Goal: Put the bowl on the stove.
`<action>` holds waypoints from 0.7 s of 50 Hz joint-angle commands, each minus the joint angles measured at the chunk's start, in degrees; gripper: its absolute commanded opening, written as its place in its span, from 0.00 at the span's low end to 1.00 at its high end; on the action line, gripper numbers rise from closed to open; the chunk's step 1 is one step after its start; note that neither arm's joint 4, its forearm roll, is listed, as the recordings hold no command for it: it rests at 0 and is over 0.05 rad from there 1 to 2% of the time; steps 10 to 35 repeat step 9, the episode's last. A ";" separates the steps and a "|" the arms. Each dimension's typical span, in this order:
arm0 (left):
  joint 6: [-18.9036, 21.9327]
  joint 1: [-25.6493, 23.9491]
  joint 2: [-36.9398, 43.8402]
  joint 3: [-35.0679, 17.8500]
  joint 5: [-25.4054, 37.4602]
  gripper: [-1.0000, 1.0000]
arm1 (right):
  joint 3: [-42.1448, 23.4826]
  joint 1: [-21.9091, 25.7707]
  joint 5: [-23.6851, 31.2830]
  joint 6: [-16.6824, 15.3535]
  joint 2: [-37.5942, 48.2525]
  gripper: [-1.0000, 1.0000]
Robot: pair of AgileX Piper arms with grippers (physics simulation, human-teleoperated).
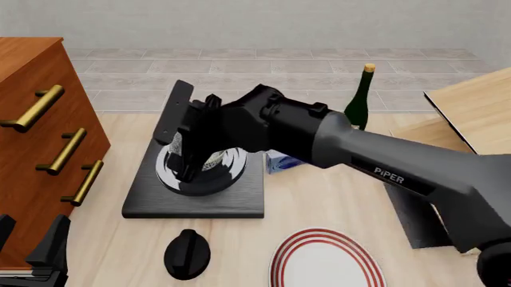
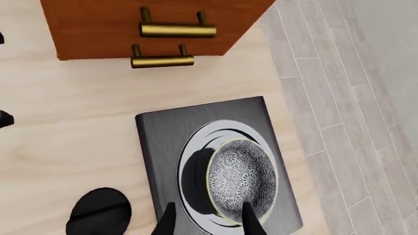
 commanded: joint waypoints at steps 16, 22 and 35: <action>0.00 0.00 0.00 0.00 0.00 1.00 | 10.11 0.77 -3.71 3.13 -12.88 1.00; 0.00 0.00 0.00 0.00 0.00 1.00 | 10.11 0.77 -3.71 3.13 -12.88 1.00; 0.00 0.00 0.00 0.00 0.00 1.00 | 10.11 0.77 -3.71 3.13 -12.88 1.00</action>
